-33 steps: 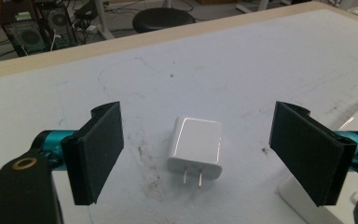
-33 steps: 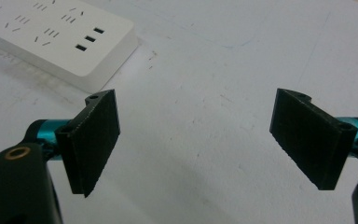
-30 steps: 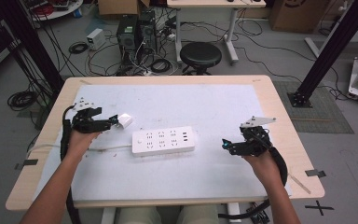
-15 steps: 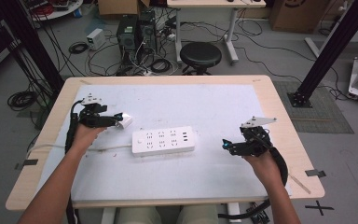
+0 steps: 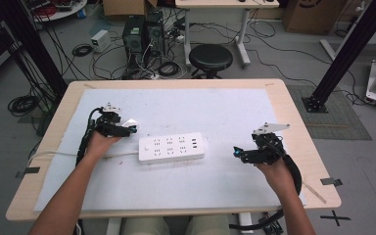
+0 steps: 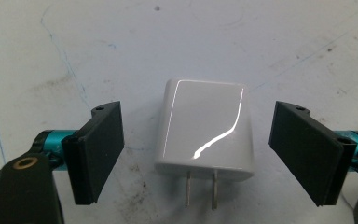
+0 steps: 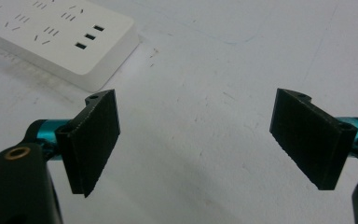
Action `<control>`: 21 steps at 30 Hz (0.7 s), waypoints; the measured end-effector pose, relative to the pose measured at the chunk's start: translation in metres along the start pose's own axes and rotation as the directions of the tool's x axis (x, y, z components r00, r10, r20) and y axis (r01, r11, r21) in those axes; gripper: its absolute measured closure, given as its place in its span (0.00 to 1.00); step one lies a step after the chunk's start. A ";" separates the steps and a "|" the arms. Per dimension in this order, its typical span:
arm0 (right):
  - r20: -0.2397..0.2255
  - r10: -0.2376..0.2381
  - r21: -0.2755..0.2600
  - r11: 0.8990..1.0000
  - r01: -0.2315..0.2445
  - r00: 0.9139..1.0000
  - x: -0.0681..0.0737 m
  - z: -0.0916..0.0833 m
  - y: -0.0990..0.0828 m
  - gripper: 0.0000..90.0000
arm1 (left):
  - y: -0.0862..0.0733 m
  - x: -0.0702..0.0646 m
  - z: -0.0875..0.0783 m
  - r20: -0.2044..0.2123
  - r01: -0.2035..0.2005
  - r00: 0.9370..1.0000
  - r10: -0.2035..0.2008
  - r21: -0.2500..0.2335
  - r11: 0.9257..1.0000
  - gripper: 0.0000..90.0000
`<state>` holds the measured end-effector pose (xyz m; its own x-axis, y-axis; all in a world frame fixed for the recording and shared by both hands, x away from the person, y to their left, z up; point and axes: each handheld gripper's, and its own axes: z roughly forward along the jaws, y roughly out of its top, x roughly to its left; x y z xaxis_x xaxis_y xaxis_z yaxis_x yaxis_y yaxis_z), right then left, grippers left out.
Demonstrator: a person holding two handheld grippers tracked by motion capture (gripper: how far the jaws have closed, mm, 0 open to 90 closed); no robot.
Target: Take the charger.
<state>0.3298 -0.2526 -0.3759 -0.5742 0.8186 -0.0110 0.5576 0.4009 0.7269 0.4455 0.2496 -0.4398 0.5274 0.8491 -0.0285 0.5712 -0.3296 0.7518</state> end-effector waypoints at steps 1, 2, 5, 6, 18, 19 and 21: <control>0.001 -0.001 -0.001 1.000 0.001 1.000 0.000 0.000 0.000 0.18 | -0.001 0.000 0.001 0.000 -0.002 1.000 0.002 0.008 1.000 0.20; 0.001 0.002 0.002 1.000 -0.002 1.000 0.000 0.001 0.000 0.18 | -0.002 -0.001 0.002 -0.003 -0.001 1.000 0.001 0.009 1.000 0.20; -0.002 0.000 0.004 1.000 0.000 1.000 0.000 0.001 0.001 0.18 | -0.003 -0.002 0.004 -0.014 -0.007 1.000 0.008 0.025 1.000 0.21; 0.000 0.000 0.004 1.000 0.000 1.000 0.000 0.002 0.001 0.18 | -0.004 -0.003 0.005 -0.014 -0.007 1.000 0.007 0.030 1.000 0.22; -0.007 0.003 0.008 1.000 -0.003 1.000 -0.001 0.003 0.000 0.18 | -0.004 -0.008 0.004 -0.009 -0.056 0.998 0.056 0.050 0.997 0.39; -0.007 0.001 0.004 1.000 -0.001 1.000 -0.001 0.003 0.000 0.18 | -0.004 -0.008 0.004 -0.010 -0.048 0.999 0.049 0.048 0.998 0.39; -0.005 0.000 0.002 1.000 0.000 1.000 -0.001 0.003 0.000 0.18 | -0.004 -0.008 0.004 -0.010 -0.038 0.999 0.038 0.045 0.998 0.40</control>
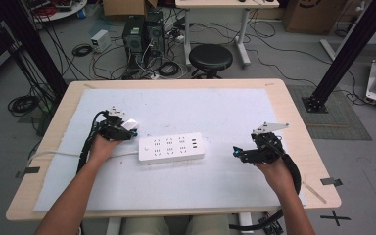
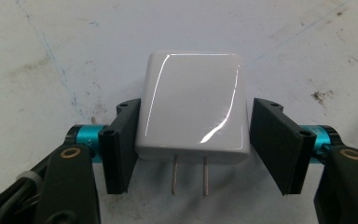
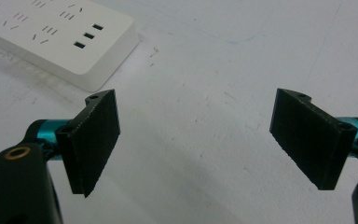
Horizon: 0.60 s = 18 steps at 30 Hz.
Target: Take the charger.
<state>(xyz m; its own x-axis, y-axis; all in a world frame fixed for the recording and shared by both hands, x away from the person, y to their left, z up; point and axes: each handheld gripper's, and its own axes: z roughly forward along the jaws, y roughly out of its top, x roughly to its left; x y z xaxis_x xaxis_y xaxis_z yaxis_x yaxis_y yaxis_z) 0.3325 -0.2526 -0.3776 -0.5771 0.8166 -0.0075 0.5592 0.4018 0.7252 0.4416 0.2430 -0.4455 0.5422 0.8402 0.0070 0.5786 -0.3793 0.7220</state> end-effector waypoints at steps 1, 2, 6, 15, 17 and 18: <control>-0.001 0.000 0.000 1.000 0.000 1.000 0.000 0.000 0.000 0.18 | 0.000 0.000 -0.001 -0.003 0.000 1.000 0.000 0.003 1.000 0.41; -0.001 0.000 0.000 1.000 0.000 1.000 0.000 0.000 0.000 0.18 | 0.000 0.000 -0.001 -0.003 0.000 1.000 0.000 0.003 1.000 0.45; -0.005 -0.001 0.000 1.000 0.001 1.000 0.000 0.000 0.000 0.18 | -0.002 -0.003 -0.003 -0.031 0.037 0.999 -0.037 -0.004 0.999 0.47; -0.014 -0.006 -0.004 1.000 0.006 1.000 -0.001 -0.001 0.000 0.18 | -0.004 -0.005 -0.014 -0.051 0.109 0.993 -0.111 -0.033 0.993 0.47; -0.017 -0.008 -0.005 1.000 0.007 1.000 -0.001 0.000 0.000 0.18 | -0.004 -0.008 -0.019 -0.051 0.118 0.991 -0.121 -0.055 0.991 0.47; -0.019 -0.004 -0.005 1.000 0.004 1.000 -0.001 0.000 0.000 0.18 | -0.003 -0.010 -0.022 -0.051 0.121 0.991 -0.125 -0.063 0.991 0.47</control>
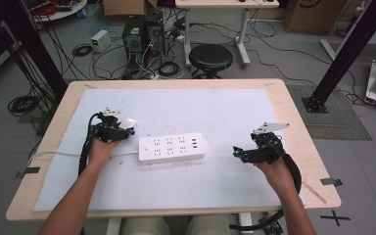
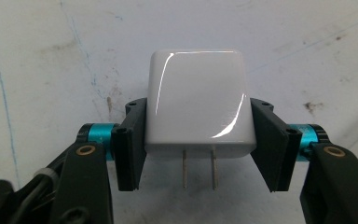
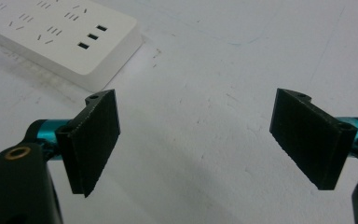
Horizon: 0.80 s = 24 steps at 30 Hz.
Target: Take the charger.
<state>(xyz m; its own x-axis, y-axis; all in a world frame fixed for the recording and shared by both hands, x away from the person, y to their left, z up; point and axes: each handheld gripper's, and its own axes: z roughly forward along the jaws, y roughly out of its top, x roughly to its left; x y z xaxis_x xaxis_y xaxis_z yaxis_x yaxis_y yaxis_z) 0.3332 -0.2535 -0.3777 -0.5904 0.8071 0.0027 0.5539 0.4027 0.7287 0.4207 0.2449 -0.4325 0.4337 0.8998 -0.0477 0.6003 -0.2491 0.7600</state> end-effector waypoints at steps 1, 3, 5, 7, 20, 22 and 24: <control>-0.002 -0.004 0.001 1.000 0.004 1.000 0.000 0.000 0.000 0.18 | 0.001 -0.003 -0.003 -0.003 0.005 1.000 -0.005 -0.017 1.000 0.47; -0.006 -0.011 -0.004 1.000 0.011 1.000 -0.001 0.001 0.001 0.18 | 0.002 -0.007 -0.009 -0.006 0.005 1.000 -0.005 -0.037 0.999 0.47; -0.013 -0.009 -0.001 1.000 0.009 1.000 -0.001 0.002 0.002 0.18 | 0.003 -0.012 -0.018 0.000 0.015 1.000 -0.015 -0.069 0.997 0.47; -0.025 0.002 0.001 1.000 -0.002 1.000 -0.001 0.002 0.004 0.18 | 0.003 -0.016 -0.023 0.006 0.017 1.000 -0.016 -0.086 0.996 0.47; -0.043 -0.029 -0.004 1.000 0.029 0.999 0.001 0.000 0.008 0.18 | 0.007 -0.049 -0.058 0.065 -0.031 0.997 0.044 -0.190 0.981 0.47; -0.047 -0.028 -0.004 1.000 0.028 0.999 0.001 0.000 0.007 0.18 | 0.009 -0.055 -0.068 0.084 -0.048 0.994 0.067 -0.217 0.975 0.47; -0.048 -0.032 -0.009 0.999 0.032 0.998 0.001 -0.001 0.007 0.18 | 0.009 -0.059 -0.075 0.095 -0.055 0.992 0.080 -0.238 0.970 0.47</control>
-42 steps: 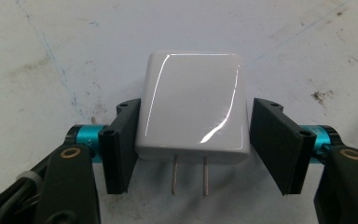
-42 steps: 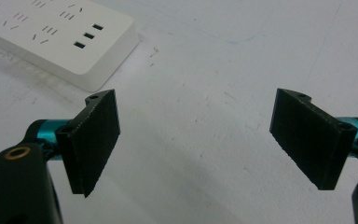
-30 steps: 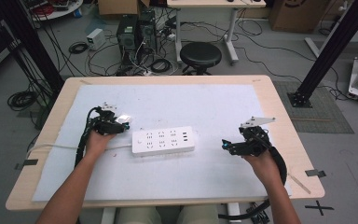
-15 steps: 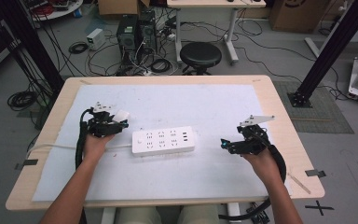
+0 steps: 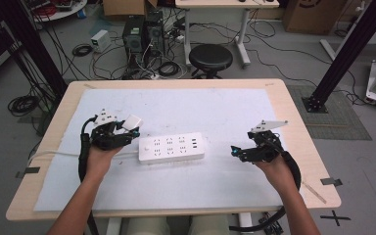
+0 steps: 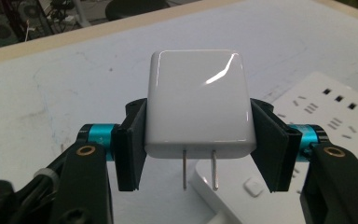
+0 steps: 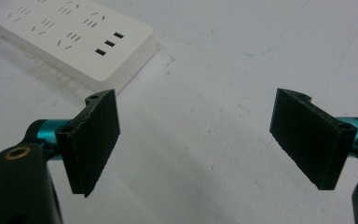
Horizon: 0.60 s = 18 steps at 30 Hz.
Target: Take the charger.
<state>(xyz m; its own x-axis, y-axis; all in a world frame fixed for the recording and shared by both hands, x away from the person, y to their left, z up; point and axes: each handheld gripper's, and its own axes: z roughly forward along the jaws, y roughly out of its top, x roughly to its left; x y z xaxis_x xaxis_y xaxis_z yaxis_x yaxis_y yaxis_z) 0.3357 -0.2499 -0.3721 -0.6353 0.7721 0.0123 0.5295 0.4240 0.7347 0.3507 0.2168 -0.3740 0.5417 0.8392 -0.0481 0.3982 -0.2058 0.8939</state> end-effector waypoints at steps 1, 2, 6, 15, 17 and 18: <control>-0.002 -0.003 -0.003 1.000 0.003 1.000 0.000 0.000 0.000 0.18 | 0.001 -0.002 -0.003 0.010 -0.004 1.000 0.004 -0.010 1.000 0.47; -0.004 -0.004 -0.007 1.000 0.004 1.000 0.001 -0.001 0.000 0.18 | 0.002 -0.004 -0.007 0.016 -0.007 1.000 0.008 -0.019 1.000 0.47; -0.006 -0.010 -0.014 1.000 0.010 1.000 0.003 -0.004 0.000 0.18 | 0.006 -0.011 -0.018 0.036 -0.036 0.999 0.038 -0.041 0.999 0.47; -0.008 -0.018 -0.030 0.999 0.018 1.000 0.007 -0.008 -0.002 0.18 | 0.005 -0.021 -0.039 0.073 -0.101 0.992 0.105 -0.058 0.993 0.47; -0.006 -0.022 -0.030 0.999 0.022 1.000 0.007 -0.009 -0.003 0.18 | 0.005 -0.022 -0.041 0.076 -0.106 0.991 0.111 -0.065 0.992 0.47; -0.006 -0.022 -0.032 0.999 0.022 1.000 0.007 -0.009 -0.003 0.18 | 0.005 -0.024 -0.045 0.083 -0.121 0.988 0.127 -0.070 0.990 0.47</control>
<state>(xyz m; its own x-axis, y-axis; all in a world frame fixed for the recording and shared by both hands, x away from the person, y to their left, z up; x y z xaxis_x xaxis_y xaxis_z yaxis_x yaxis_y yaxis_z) 0.3249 -0.2503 -0.3676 -0.6500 0.7600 -0.0002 0.4973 0.4256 0.7560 0.3066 0.2181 -0.3488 0.6475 0.7615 0.0291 0.2767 -0.2705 0.9221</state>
